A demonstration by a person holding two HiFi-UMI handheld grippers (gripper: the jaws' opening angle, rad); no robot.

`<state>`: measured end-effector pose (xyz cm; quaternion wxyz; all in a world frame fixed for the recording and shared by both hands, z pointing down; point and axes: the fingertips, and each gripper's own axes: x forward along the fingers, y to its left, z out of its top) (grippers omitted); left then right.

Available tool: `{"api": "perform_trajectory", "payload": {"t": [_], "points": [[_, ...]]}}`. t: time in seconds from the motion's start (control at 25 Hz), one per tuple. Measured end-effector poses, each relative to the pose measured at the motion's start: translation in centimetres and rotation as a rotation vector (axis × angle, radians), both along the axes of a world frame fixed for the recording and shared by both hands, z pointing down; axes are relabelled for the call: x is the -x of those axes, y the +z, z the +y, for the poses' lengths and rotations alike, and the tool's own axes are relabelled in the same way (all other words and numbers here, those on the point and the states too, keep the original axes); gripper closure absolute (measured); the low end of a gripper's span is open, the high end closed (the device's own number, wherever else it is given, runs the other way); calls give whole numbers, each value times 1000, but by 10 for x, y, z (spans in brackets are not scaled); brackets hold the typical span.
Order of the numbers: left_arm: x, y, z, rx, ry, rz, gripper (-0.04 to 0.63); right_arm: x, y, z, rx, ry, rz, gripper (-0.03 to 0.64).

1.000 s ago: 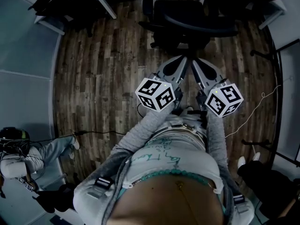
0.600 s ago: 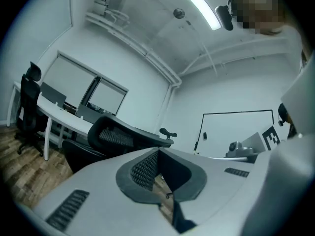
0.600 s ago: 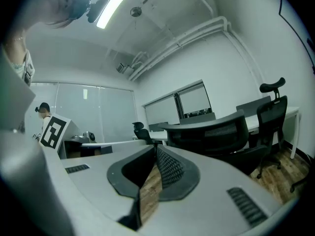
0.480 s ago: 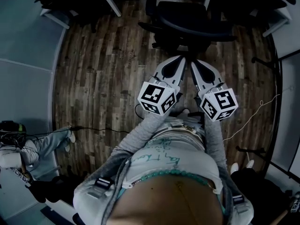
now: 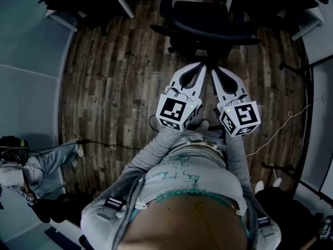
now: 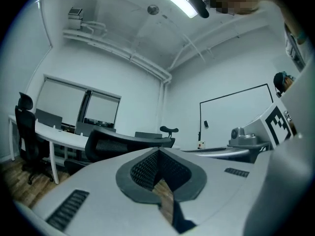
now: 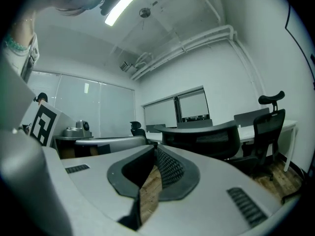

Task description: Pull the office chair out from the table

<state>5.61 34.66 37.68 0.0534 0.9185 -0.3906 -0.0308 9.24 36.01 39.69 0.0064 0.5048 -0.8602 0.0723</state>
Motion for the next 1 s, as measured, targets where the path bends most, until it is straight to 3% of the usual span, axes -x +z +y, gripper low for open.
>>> {"api": "perform_trajectory", "payload": {"t": [0.36, 1.0], "points": [[-11, 2, 7, -26, 5, -21, 584, -8, -3, 2, -37, 17, 37, 588], [-8, 5, 10, 8, 8, -9, 584, -2, 2, 4, -22, -2, 58, 589]]}}
